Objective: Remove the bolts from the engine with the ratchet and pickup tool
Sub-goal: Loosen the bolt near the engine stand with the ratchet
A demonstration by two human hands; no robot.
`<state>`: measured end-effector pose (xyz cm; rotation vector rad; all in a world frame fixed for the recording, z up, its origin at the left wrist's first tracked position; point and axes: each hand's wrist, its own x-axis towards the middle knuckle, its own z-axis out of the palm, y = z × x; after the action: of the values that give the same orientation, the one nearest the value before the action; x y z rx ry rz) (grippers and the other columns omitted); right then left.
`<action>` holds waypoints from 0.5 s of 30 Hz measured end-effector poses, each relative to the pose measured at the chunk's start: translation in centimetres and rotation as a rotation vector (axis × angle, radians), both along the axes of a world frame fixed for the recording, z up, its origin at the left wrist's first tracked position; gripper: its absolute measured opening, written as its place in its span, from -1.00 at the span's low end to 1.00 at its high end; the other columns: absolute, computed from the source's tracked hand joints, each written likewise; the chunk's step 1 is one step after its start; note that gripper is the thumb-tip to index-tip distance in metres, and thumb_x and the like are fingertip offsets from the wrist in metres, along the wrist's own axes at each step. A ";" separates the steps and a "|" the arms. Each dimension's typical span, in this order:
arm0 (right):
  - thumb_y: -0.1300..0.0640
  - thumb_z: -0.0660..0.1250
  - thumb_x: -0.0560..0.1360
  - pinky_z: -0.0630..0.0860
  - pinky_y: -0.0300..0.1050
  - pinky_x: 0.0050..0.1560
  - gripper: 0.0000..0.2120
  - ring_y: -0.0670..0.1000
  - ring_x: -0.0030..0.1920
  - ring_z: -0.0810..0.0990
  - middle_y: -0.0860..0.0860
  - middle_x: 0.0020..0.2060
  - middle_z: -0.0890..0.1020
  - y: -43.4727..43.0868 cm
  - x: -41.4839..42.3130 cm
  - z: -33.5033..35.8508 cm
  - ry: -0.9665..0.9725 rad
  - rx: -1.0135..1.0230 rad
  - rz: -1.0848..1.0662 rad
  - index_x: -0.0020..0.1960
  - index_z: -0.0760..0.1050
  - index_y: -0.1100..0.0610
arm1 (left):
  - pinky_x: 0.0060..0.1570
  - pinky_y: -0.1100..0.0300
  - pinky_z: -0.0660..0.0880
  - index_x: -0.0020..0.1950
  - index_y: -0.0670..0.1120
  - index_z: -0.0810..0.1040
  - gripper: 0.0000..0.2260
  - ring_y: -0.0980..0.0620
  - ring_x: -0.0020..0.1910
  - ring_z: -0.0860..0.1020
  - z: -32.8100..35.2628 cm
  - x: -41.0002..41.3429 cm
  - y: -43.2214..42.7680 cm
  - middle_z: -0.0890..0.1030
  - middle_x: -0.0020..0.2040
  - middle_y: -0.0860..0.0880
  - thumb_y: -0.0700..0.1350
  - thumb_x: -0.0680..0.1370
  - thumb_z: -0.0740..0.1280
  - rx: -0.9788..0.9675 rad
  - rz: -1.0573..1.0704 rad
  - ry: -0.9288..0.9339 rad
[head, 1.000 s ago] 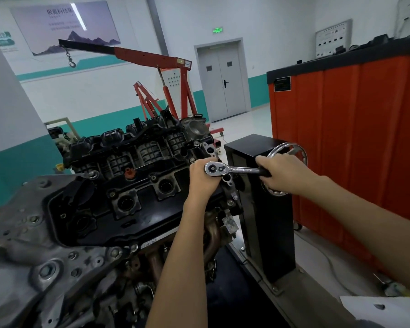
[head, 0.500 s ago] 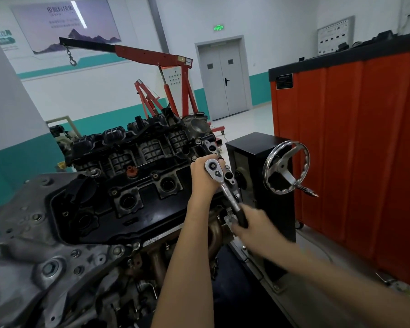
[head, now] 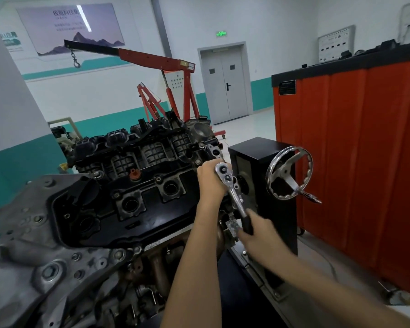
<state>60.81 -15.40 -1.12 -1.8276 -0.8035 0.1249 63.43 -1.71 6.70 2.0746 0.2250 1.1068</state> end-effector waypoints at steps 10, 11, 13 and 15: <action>0.24 0.30 0.50 0.38 -0.31 -0.48 -0.88 -0.13 -0.44 0.49 -0.03 -0.36 0.49 -3.6 6.4 4.3 -0.384 -0.397 0.071 -0.09 0.40 0.05 | -0.48 0.38 0.13 -0.49 -0.13 0.33 -0.68 0.18 -0.58 0.25 -0.4 0.0 1.2 0.28 -0.65 0.07 -0.44 0.36 0.28 0.105 -0.055 0.030; 0.21 0.29 0.51 0.37 -0.32 -0.45 -0.89 -0.10 -0.40 0.51 -0.06 -0.36 0.47 -4.0 7.8 5.8 -0.533 -0.504 0.036 -0.06 0.38 0.05 | -0.45 0.34 0.11 -0.55 -0.11 0.28 -0.63 0.15 -0.56 0.22 -0.4 0.0 1.3 0.26 -0.64 0.06 -0.44 0.35 0.28 0.120 -0.065 0.031; 0.15 0.26 0.52 0.37 -0.24 -0.37 -0.90 -0.01 -0.35 0.53 -0.07 -0.37 0.44 -4.1 9.5 8.0 -0.767 -0.626 -0.046 -0.06 0.33 0.07 | -0.40 0.19 0.10 -0.55 0.01 0.16 -0.53 0.13 -0.47 0.14 -0.4 -0.1 1.5 0.19 -0.58 0.07 -0.42 0.35 0.28 0.135 -0.063 0.023; 0.14 0.26 0.53 0.38 -0.20 -0.36 -0.86 0.00 -0.35 0.49 -0.05 -0.36 0.44 -3.5 9.4 8.0 -0.790 -0.628 -0.079 -0.09 0.27 0.06 | -0.36 0.15 0.10 -0.51 -0.01 0.14 -0.55 0.06 -0.42 0.14 -0.3 0.0 1.5 0.17 -0.54 0.05 -0.40 0.39 0.29 0.083 -0.049 -0.006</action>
<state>70.23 -18.88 6.92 -2.5419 -1.3338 -0.4803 63.42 -0.22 6.36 2.1384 0.1267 1.1101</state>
